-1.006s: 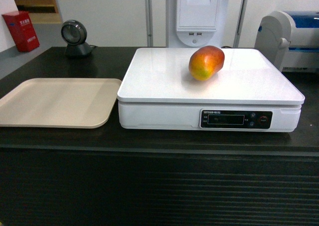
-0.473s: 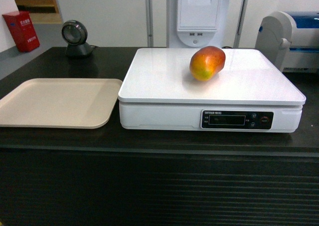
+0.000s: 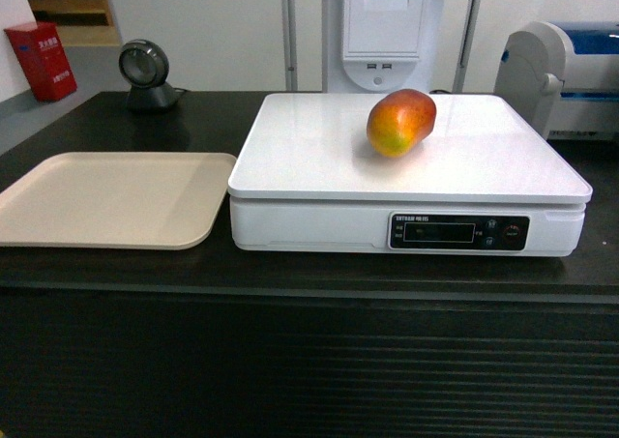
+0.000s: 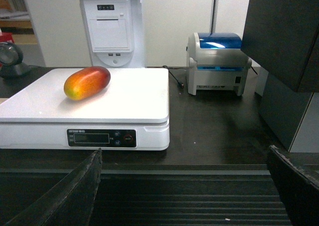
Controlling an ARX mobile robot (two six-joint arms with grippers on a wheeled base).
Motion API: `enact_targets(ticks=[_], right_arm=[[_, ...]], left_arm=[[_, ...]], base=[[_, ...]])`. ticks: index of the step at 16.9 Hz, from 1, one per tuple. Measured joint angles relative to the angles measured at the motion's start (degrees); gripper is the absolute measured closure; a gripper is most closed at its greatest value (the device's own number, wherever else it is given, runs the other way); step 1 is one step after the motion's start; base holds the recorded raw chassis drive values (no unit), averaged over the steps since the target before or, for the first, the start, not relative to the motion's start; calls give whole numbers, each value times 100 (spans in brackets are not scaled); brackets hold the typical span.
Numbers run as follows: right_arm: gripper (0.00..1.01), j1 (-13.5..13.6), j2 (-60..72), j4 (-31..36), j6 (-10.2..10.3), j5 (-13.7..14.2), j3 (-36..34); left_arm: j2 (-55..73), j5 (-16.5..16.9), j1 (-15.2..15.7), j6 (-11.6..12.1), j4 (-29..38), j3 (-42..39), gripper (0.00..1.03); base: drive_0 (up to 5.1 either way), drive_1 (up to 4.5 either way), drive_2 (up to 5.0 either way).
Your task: Place dark red mango on scale at checkout
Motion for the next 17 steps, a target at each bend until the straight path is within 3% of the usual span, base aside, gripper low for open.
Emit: enact_targets(ticks=[5, 6, 17], right_arm=[[3, 0, 0, 0, 0, 0, 0], [3, 0, 0, 0, 0, 0, 0], [3, 0, 0, 0, 0, 0, 0]], left_arm=[[-826, 2, 0, 0, -573, -245, 101], [-885, 0, 0, 0, -330, -378, 101], [-2354, 0, 0, 0, -1770, -457, 101]], base=[[0, 0, 0], [0, 0, 0], [0, 0, 0]])
